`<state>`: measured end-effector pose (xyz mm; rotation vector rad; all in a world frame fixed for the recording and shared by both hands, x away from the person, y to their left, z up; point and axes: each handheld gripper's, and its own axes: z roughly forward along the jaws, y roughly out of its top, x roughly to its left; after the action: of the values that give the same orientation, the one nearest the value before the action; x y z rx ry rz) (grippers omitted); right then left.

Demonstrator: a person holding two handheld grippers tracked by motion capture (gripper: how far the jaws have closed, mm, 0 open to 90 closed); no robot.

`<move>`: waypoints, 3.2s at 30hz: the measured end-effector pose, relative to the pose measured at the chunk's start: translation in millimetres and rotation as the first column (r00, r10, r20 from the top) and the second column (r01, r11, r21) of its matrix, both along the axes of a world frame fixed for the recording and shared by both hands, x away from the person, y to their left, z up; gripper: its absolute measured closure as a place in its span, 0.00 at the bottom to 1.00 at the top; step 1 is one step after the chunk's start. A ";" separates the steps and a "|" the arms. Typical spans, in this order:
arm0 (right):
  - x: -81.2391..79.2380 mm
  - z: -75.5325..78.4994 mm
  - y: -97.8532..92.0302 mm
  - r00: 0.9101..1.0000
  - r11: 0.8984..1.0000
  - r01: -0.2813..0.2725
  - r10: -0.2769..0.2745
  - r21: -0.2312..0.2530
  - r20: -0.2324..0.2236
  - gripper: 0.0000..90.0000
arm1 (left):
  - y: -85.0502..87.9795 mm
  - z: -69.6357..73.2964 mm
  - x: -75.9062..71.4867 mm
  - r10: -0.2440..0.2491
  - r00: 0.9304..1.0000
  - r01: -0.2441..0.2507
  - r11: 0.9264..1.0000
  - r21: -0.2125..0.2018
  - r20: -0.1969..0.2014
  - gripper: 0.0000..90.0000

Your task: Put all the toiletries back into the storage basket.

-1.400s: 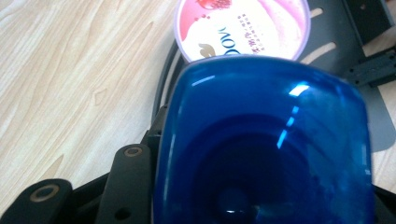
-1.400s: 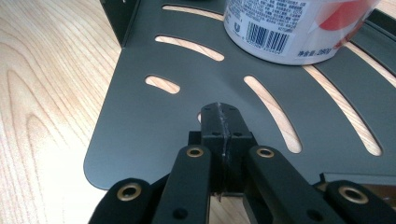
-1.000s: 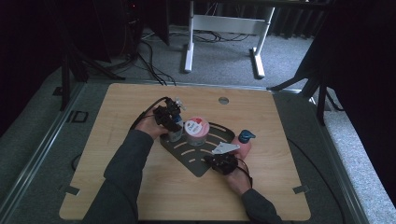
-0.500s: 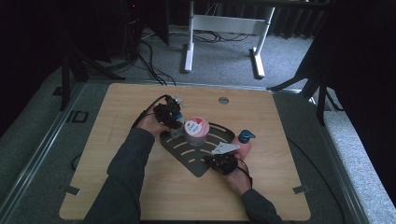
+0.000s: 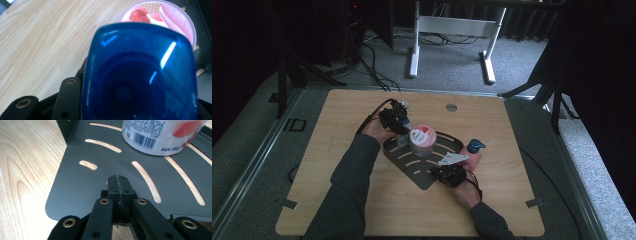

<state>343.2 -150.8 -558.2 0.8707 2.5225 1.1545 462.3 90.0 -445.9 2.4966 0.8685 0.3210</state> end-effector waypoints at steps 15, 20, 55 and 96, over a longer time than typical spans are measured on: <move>-0.1 0.0 0.2 1.000 1.000 0.001 -0.001 0.000 0.001 1.00 | 6.0 -3.7 1.7 0.029 1.000 -0.028 0.999 -0.027 0.013 0.53; -0.2 -0.1 0.2 1.000 1.000 0.001 -0.001 -0.001 0.003 1.00 | 13.0 -5.2 -1.8 0.049 0.999 -0.049 0.998 -0.036 0.005 0.45; 0.1 -0.2 0.3 1.000 1.000 0.002 -0.002 0.004 0.001 0.99 | 18.2 -17.3 -85.5 -0.034 0.994 0.044 0.994 -0.098 0.103 0.74; 0.0 0.0 -0.1 1.000 1.000 0.003 -0.003 0.007 -0.002 0.98 | -32.5 -101.4 -121.0 -0.044 0.996 0.057 0.985 -0.164 0.084 1.00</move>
<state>343.2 -150.9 -558.2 0.8766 2.5195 1.1625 341.3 57.5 -547.3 2.3307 0.7665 0.3156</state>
